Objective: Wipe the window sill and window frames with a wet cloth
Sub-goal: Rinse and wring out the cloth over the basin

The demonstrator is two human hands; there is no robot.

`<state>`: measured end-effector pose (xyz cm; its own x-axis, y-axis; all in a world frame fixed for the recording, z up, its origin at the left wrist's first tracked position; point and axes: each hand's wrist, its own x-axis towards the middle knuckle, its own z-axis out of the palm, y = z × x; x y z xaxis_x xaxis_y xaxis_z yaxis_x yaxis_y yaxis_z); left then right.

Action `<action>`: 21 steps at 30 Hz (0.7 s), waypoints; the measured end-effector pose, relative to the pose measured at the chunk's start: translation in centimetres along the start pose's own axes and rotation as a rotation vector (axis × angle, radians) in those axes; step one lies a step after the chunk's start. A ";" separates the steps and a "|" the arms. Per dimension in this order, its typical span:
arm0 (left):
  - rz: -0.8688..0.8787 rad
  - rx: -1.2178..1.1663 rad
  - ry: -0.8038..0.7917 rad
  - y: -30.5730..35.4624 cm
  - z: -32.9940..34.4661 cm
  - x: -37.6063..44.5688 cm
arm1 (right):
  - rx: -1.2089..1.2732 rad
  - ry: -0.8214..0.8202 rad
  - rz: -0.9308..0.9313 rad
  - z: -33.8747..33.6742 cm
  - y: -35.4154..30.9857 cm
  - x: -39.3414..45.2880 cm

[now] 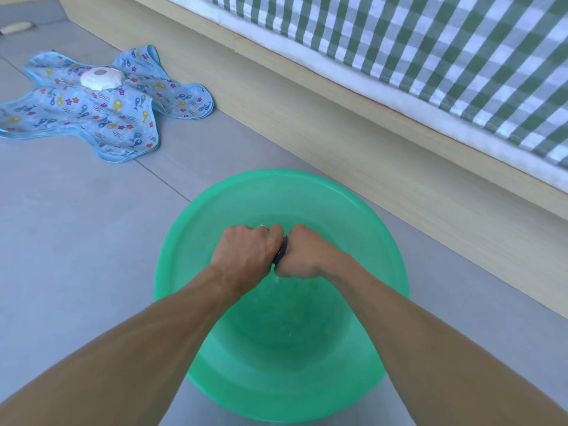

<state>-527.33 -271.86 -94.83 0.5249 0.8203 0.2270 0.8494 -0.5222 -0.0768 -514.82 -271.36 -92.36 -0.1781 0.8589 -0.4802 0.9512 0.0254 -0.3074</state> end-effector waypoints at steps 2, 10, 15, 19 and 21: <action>-0.001 -0.034 0.097 -0.7 0.6 -0.5 | 0.125 -0.031 0.021 0.1 -0.2 0.0; -0.553 -0.865 -0.745 -1.2 -1.2 1.6 | -0.467 0.553 -0.423 3.1 1.7 -0.8; -0.399 -0.943 -0.735 0.4 -1.7 1.5 | -0.537 0.749 -0.517 1.4 1.9 -0.5; -0.372 -0.371 -0.445 1.3 -1.6 1.5 | -0.558 0.497 -0.278 0.2 0.2 -1.2; -0.371 -0.205 -0.393 0.9 -1.6 1.2 | -0.481 0.416 -0.202 0.3 -0.7 -1.3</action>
<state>-525.98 -271.71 -93.07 0.2081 0.9617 -0.1782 0.9730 -0.1850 0.1380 -515.31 -272.61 -91.78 -0.3441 0.9367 -0.0653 0.9329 0.3489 0.0890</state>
